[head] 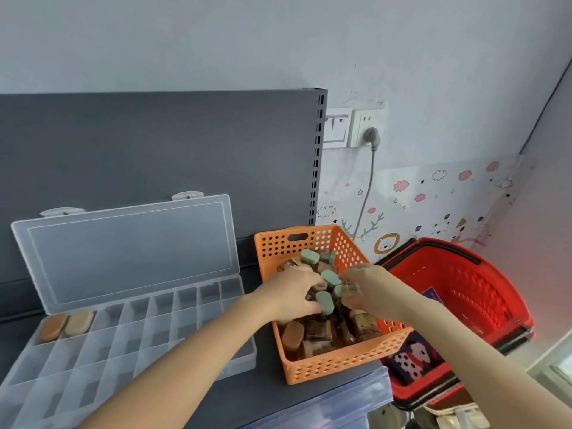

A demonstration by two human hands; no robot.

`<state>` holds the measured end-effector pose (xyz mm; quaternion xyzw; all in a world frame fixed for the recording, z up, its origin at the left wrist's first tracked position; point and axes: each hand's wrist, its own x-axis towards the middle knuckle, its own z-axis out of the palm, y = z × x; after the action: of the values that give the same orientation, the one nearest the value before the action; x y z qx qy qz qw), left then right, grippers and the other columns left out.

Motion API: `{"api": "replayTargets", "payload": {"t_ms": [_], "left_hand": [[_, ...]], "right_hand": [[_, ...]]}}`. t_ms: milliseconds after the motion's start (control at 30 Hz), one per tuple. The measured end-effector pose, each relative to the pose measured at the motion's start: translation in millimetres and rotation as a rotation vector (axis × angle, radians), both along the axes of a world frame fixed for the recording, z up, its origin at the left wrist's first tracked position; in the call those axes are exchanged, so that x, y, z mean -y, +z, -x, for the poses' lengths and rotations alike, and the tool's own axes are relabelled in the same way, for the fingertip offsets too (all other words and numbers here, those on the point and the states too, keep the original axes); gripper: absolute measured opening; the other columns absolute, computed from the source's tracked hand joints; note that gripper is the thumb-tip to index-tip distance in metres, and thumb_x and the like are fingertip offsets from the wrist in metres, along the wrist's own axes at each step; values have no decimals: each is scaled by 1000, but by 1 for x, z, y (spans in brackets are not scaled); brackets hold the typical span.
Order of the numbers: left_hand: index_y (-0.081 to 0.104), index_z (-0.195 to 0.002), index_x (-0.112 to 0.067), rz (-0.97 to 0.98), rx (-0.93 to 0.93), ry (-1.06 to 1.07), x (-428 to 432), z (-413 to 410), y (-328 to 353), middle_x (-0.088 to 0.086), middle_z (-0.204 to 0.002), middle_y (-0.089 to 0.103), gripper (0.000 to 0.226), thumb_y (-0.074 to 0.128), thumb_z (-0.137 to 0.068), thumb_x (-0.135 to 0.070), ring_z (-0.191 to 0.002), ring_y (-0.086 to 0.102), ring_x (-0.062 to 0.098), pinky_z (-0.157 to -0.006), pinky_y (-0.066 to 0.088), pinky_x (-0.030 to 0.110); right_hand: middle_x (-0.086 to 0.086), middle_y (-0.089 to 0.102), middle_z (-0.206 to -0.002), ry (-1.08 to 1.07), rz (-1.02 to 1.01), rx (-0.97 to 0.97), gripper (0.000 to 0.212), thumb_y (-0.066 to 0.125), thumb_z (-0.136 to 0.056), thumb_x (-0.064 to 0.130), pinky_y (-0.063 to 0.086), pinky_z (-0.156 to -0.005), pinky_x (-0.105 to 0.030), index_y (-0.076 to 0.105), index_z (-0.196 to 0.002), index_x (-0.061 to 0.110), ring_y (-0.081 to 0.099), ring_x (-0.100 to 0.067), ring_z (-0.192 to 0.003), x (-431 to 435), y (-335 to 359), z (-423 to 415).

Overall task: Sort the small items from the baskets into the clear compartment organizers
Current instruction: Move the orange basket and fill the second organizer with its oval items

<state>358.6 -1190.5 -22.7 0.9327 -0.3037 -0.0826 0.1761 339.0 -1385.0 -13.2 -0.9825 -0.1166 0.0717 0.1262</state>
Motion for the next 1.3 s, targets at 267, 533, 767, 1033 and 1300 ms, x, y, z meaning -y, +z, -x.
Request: {"api": "replayTargets", "payload": {"t_ms": [267,533,767,1033,1300], "left_hand": [[60,-114,-19,-165,66,39,31,-8,-15,3,-107,50,42,64,-80,-43,-103,47,21,-82,50,41],[54,-127,-22,-188,106,35,27,-9,-21,7,-115,48,49,67,-83,-38,-103,52,26,-84,51,40],[56,-122,-18,135,86,65,11,-11,-3,-1,-117,57,43,69,-83,-29,-104,52,14,-81,46,27],[59,-116,-19,346,172,221,-79,-5,25,-6,-111,55,40,74,-79,-25,-97,55,9,-86,52,27],[61,-111,-21,259,179,392,-207,16,26,-7,-105,57,38,76,-76,-24,-91,58,9,-86,52,33]], "right_hand": [[-4,56,-126,32,-47,2,52,61,-86,19,50,-88,-31,48,-136,20,55,-22,-109,6,-11,-7],[6,67,-94,-143,-489,101,30,57,-90,27,54,-75,-30,61,-119,23,66,-15,-81,9,-1,-4],[6,66,-103,-290,-909,-20,32,73,-81,19,58,-77,-30,64,-110,27,68,-15,-86,-2,9,-2],[8,65,-104,-238,-913,115,41,76,-76,22,57,-80,-33,61,-113,30,66,-13,-89,-62,24,-8],[13,62,-102,-22,-830,-2,36,71,-82,29,54,-81,-26,55,-114,32,61,-7,-94,-169,21,-8]]}}
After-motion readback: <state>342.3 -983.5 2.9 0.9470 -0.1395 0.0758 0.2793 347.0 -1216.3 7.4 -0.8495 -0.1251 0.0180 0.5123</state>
